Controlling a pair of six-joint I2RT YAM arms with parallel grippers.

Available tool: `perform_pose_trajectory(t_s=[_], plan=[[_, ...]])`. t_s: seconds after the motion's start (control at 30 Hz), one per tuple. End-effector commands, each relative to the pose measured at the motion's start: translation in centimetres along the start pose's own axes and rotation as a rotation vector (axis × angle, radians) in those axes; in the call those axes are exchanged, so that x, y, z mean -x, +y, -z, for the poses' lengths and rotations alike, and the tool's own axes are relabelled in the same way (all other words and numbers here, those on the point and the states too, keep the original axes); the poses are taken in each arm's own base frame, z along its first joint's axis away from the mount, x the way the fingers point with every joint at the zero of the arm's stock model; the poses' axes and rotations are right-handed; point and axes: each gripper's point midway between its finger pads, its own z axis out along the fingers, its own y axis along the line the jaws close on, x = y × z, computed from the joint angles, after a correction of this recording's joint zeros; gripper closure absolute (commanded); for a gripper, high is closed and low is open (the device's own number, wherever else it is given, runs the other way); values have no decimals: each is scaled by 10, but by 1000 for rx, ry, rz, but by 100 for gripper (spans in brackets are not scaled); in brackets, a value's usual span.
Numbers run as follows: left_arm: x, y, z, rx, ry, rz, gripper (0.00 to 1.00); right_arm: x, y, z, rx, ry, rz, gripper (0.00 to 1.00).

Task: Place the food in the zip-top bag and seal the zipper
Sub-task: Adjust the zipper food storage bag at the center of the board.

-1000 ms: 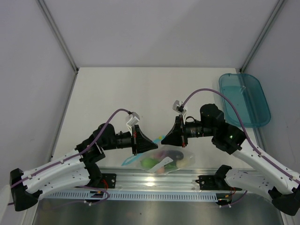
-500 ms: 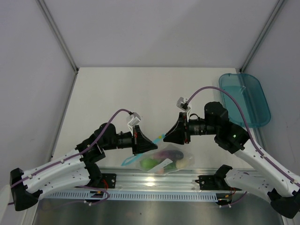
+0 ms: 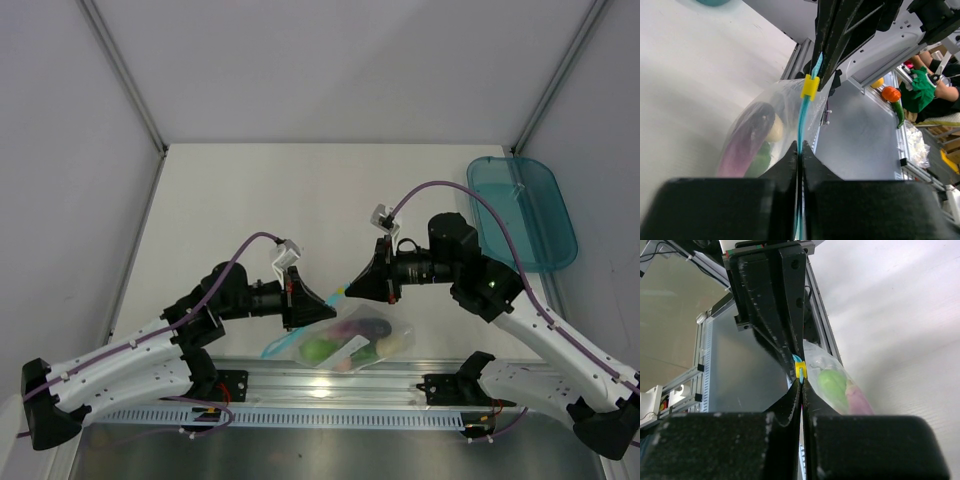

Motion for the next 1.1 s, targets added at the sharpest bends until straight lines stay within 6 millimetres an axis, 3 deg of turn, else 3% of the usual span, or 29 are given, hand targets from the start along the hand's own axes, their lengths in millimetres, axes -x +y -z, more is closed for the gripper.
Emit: perform_pose_trajectory(t_s=[0.0,0.03,0.07,0.17,0.33,0.6,0.9,1.07], plan=[[21,-16,4,-47,-65,-48,83,30,12,6,4,-90,61,100],[22,-16,3,-45,-70,-48,83,30,12,7,3,-93,60,100],[25,-17,5,-44,-84,-49,62,29,13,7,4,-94,58,100],[37,-19,7,-32,-133,-54,45,28,14,8,7,-100,52,100],[58,-24,7,-52,-219,-57,49,26,14,8,12,-108,42,100],[71,-30,2,-116,-287,-42,61,21,17,9,23,-102,33,100],[72,-30,-1,-146,-314,-47,61,18,18,8,38,-97,33,100],[69,-31,-5,-162,-296,-41,66,19,18,7,40,-101,32,100]])
